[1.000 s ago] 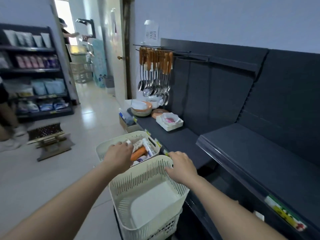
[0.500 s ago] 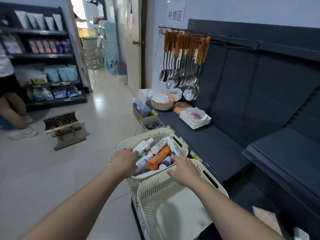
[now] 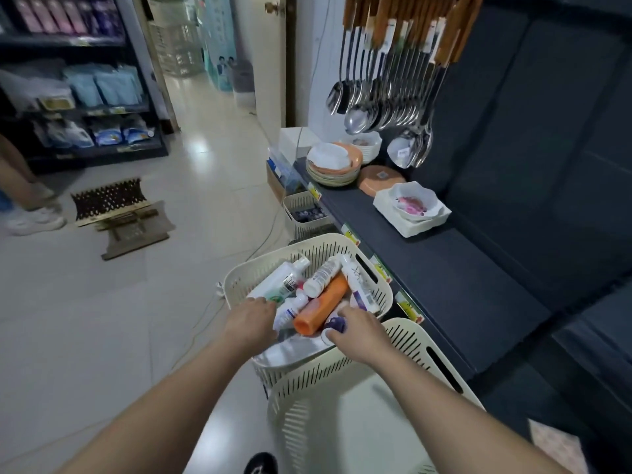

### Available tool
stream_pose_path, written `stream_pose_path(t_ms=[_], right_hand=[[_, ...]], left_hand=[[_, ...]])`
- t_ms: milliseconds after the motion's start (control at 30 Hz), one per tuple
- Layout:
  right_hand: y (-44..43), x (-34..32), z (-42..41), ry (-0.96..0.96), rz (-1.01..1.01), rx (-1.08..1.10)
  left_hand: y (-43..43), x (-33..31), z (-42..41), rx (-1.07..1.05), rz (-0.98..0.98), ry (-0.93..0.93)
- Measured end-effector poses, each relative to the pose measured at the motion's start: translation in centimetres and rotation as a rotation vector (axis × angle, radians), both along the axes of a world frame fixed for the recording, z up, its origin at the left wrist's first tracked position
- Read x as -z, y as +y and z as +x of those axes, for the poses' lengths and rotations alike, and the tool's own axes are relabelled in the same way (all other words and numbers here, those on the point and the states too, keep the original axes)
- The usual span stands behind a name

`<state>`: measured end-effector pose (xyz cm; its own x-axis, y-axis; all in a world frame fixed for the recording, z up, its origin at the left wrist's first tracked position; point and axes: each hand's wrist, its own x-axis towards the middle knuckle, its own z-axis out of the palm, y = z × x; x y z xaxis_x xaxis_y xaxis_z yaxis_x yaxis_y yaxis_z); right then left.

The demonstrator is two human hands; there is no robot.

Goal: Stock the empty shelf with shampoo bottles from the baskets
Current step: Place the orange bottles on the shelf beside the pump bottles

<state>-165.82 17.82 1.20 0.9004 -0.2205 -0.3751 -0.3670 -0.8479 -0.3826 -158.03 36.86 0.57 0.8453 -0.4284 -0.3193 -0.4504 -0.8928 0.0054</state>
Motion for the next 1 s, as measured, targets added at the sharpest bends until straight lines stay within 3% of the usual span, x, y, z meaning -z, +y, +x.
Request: stream_pose_path(t_ms=[267,567,1000], right_hand=[[-1.3,5.1,5.5,0.117,0.105,0.212],[-1.8,9.9,11.5,0.186,0.311,0.520],[-3.4,15.1,17.1,0.105,0.469,1.054]], left_hand=[[-1.4,6.9,5.7,0.060,0.046,0.181],[-3.4,12.5,11.2,0.088,-0.087,0.369],[-3.0,17.6,13.0,-0.011,-0.212,0.617]])
